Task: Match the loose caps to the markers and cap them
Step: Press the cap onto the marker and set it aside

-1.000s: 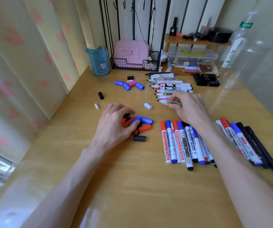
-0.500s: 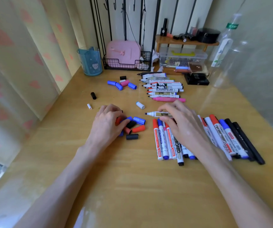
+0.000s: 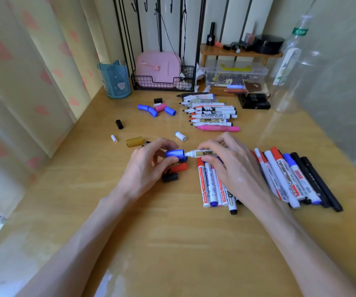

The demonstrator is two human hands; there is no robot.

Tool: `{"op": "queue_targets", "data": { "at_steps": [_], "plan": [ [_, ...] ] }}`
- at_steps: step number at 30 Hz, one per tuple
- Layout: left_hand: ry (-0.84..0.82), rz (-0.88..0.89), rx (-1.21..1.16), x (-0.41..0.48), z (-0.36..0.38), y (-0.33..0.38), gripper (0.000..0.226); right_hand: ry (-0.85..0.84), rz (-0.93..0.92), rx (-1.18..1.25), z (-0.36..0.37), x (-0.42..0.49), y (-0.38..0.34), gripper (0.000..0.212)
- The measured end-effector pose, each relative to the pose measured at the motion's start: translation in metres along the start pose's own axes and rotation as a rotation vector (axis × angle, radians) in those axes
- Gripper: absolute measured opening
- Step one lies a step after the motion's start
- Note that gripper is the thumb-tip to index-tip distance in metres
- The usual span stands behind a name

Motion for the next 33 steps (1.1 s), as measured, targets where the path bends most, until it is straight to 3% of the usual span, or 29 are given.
{"op": "queue_targets", "data": {
  "at_steps": [19,33],
  "plan": [
    [0.072,-0.015,-0.118,-0.008,0.002,0.006,0.017,0.13,-0.028,0.135,-0.008,-0.007,-0.022,0.011],
    [0.022,0.018,-0.077,0.0,0.014,0.005,0.02,0.119,0.024,-0.012,-0.009,-0.005,-0.018,0.013]
  ]
}}
Point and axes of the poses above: each hand's wrist, its own x-axis towards the middle knuckle, its own z-axis out of the palm, y = z × x, the point moved 9 cm from there along x, towards the middle knuckle, and after that the axes turned 9 degrees about -x, right-handed, at the moved point
